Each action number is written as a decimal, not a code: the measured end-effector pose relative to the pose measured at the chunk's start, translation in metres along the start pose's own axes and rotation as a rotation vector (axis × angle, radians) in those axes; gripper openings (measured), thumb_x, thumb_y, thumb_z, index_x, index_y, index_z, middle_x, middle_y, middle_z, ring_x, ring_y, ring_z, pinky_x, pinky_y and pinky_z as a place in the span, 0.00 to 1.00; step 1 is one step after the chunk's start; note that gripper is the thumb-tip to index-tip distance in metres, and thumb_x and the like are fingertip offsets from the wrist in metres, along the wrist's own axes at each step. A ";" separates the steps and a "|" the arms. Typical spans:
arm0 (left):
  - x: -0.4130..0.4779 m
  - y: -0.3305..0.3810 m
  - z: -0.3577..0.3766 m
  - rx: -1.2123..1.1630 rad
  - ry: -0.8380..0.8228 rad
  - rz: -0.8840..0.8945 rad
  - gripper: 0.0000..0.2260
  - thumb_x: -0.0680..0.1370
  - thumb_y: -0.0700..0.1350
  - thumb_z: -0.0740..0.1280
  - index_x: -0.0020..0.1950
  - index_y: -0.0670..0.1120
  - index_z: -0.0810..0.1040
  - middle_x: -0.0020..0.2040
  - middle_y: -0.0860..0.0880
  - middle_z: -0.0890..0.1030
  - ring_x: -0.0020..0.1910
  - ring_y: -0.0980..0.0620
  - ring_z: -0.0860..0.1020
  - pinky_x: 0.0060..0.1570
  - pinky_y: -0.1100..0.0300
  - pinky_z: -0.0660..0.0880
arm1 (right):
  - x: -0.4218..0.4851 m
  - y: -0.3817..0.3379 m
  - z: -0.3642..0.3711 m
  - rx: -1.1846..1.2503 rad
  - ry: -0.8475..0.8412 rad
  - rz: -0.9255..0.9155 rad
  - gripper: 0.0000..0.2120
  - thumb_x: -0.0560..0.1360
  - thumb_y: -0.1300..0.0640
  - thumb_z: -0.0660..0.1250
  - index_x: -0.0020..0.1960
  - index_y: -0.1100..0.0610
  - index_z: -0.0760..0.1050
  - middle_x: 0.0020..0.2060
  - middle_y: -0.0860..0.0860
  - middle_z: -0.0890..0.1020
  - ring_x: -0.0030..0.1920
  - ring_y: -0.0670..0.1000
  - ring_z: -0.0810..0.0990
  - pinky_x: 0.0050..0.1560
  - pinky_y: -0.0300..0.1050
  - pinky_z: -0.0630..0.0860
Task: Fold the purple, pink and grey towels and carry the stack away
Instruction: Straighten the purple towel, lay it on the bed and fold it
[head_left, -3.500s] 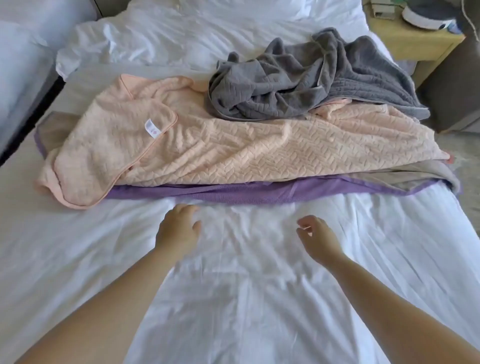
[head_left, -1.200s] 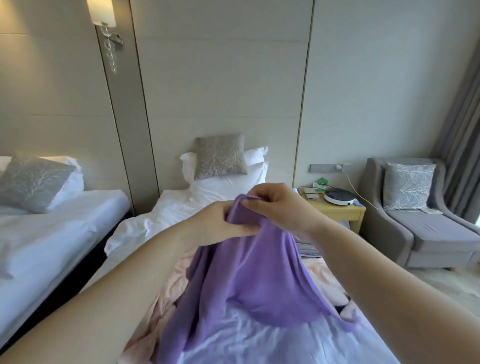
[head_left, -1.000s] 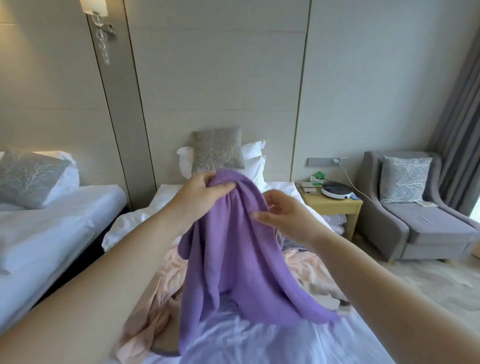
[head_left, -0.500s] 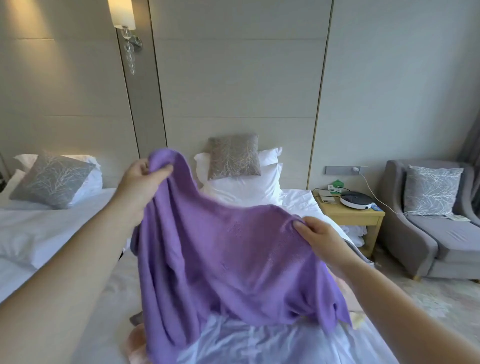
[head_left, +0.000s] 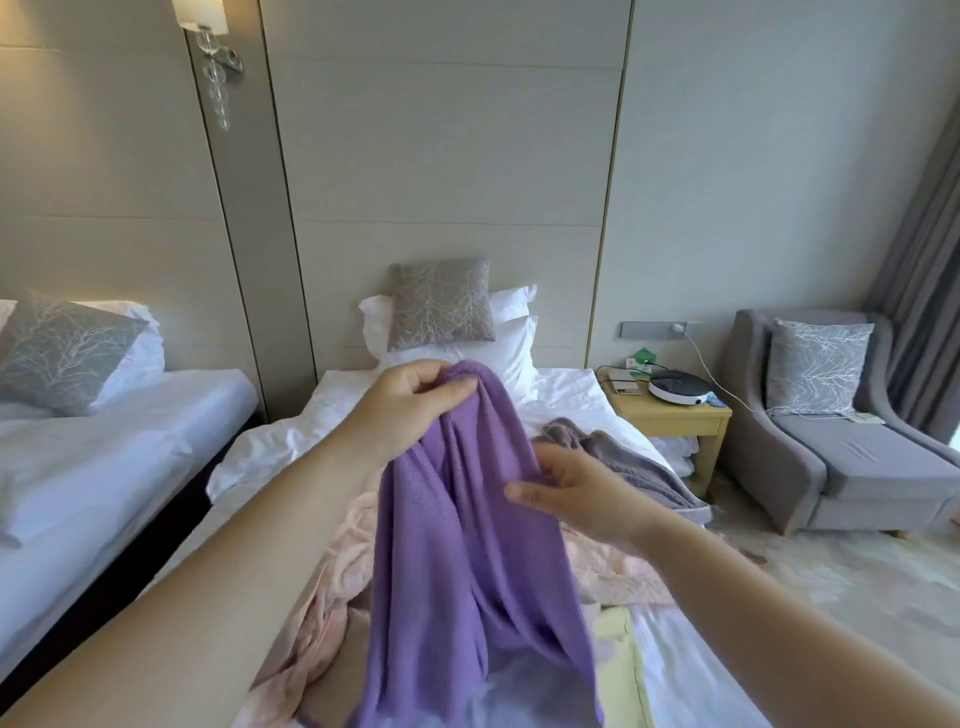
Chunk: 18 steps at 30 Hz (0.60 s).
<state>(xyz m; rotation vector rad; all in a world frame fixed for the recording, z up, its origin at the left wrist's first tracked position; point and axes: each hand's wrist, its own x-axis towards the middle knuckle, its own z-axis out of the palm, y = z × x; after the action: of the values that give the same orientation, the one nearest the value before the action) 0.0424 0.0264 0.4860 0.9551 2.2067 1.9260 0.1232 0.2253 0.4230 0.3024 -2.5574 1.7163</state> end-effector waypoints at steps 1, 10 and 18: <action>0.002 0.006 -0.002 -0.063 0.026 -0.002 0.04 0.76 0.44 0.69 0.46 0.45 0.83 0.47 0.46 0.83 0.48 0.51 0.79 0.57 0.53 0.72 | -0.003 0.010 0.005 0.000 -0.029 0.012 0.11 0.75 0.59 0.69 0.56 0.62 0.77 0.53 0.60 0.82 0.53 0.55 0.81 0.58 0.54 0.77; -0.002 0.030 -0.057 -0.305 0.360 0.051 0.07 0.77 0.42 0.67 0.40 0.47 0.83 0.36 0.52 0.84 0.38 0.57 0.81 0.39 0.65 0.77 | -0.010 0.039 -0.014 -0.073 0.254 0.096 0.06 0.78 0.59 0.64 0.45 0.62 0.73 0.37 0.52 0.74 0.40 0.50 0.71 0.44 0.44 0.68; -0.012 -0.001 -0.101 -0.193 0.537 -0.090 0.07 0.76 0.46 0.69 0.39 0.50 0.84 0.39 0.51 0.83 0.42 0.52 0.81 0.45 0.59 0.77 | -0.007 -0.002 -0.049 -0.163 0.397 -0.013 0.09 0.71 0.52 0.73 0.37 0.56 0.77 0.28 0.44 0.74 0.29 0.41 0.68 0.29 0.30 0.63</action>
<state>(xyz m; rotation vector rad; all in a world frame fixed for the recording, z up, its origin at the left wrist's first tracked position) 0.0077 -0.0678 0.5031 0.3255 2.1833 2.5175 0.1273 0.2708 0.4424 -0.0285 -2.3702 1.3833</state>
